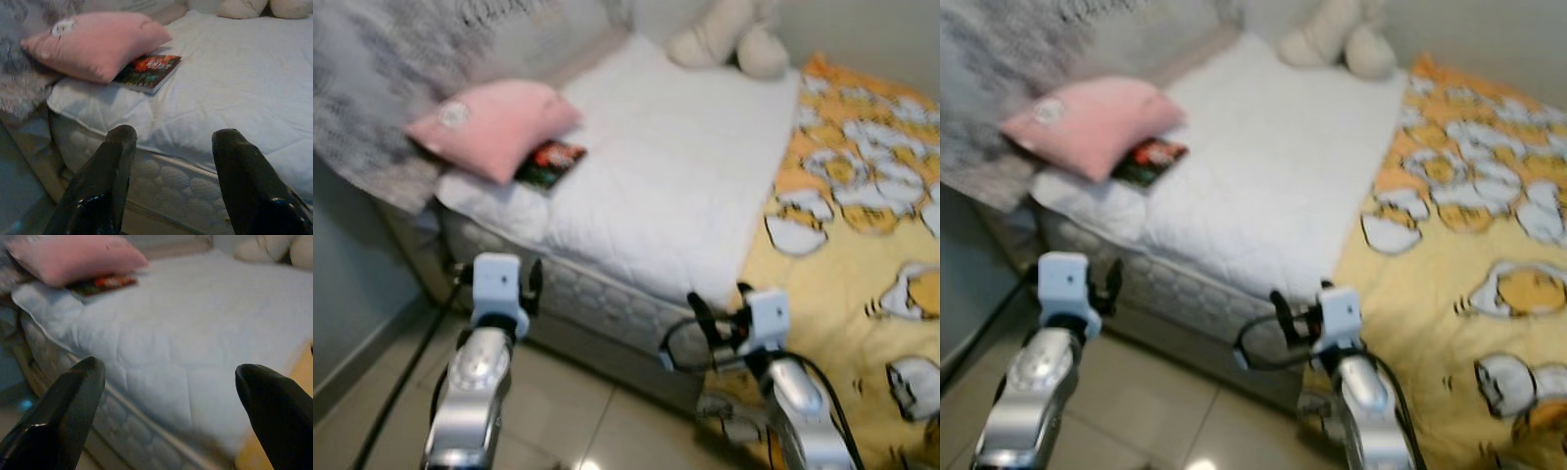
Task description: Clean up the room
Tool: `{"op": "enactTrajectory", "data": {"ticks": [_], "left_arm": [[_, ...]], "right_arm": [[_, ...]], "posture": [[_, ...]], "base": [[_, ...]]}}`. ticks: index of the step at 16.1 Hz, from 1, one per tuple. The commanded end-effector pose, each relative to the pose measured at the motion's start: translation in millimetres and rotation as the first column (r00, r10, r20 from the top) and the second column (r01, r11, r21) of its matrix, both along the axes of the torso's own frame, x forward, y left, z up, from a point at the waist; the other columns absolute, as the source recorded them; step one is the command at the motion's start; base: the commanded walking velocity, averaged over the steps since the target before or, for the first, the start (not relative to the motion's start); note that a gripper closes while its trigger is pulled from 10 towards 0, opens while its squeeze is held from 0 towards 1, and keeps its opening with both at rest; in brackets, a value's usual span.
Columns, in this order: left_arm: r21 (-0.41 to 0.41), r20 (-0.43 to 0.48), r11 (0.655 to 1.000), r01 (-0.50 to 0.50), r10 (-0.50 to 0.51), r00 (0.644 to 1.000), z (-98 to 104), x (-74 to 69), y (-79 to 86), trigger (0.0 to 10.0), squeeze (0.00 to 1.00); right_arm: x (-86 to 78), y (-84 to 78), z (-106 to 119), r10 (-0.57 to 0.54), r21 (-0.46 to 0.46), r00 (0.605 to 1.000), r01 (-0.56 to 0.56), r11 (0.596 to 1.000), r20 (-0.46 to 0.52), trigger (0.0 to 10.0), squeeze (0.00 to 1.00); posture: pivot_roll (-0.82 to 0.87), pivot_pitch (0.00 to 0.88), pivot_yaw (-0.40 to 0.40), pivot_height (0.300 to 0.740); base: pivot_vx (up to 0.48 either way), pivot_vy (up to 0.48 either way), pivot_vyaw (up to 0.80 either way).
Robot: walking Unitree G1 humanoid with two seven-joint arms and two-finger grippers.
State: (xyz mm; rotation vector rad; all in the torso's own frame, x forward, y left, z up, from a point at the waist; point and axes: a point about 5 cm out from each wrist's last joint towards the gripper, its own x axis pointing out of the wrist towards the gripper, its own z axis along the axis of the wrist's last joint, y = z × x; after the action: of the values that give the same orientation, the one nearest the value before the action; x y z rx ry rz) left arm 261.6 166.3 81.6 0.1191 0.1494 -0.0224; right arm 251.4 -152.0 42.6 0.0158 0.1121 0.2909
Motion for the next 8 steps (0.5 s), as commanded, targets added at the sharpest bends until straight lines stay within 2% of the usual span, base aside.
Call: {"op": "enactTrajectory", "data": {"ticks": [1,2,4,6,7,8], "left_arm": [[0.046,0.004,0.995,0.084,-0.084,0.996,5,1.6,-19.5,10.0,0.0],[0.101,-0.008,0.99,0.1,-0.1,0.995,4,0.7,-21.3,10.0,0.0],[0.14,-0.06,0.979,0.147,-0.139,0.988,-2,-1.9,-23.1,10.0,0.0],[0.205,-0.075,0.966,0.16,-0.148,0.986,-5,-2.0,-22.7,10.0,0.0],[0.217,-0.078,0.963,0.161,-0.147,0.986,-5,-1.0,-23.1,10.0,0.0],[0.207,-0.064,0.965,0.162,-0.151,0.986,-1,6.0,-25.9,10.0,0.0]], "right_arm": [[5.1,-6.4,1,-0.036,0.007,0.999,0.036,0.999,-0.007,10.0,0.0],[5.6,-7.1,1,-0.037,0.008,0.999,0.037,0.999,-0.008,10.0,0.0],[3.2,-10.8,-1,-0.037,0.005,0.999,0.037,0.999,-0.014,10.0,0.0],[-0.9,-13.8,-4,-0.037,-0.001,0.999,0.037,0.999,-0.028,10.0,0.01],[-1.3,-14.9,-5,-0.042,0.001,0.998,0.043,0.999,-0.035,10.0,0.01],[-0.8,-14.8,-8,-0.06,0.008,0.997,0.061,0.998,-0.051,10.0,0.03]], "posture": [[0.02,0.0,-0.015,0.74],[0.02,0.0,-0.015,0.74],[0.02,0.0,-0.011,0.74],[0.01,0.0,-0.006,0.74],[0.01,0.0,-0.006,0.74],[0.0,0.0,0.002,0.74]], "base": [[0.36,-0.315,0.0],[0.36,-0.311,0.0],[0.36,-0.311,0.0],[0.351,-0.324,0.0],[0.352,-0.322,0.0],[0.0,0.0,0.0]]}}
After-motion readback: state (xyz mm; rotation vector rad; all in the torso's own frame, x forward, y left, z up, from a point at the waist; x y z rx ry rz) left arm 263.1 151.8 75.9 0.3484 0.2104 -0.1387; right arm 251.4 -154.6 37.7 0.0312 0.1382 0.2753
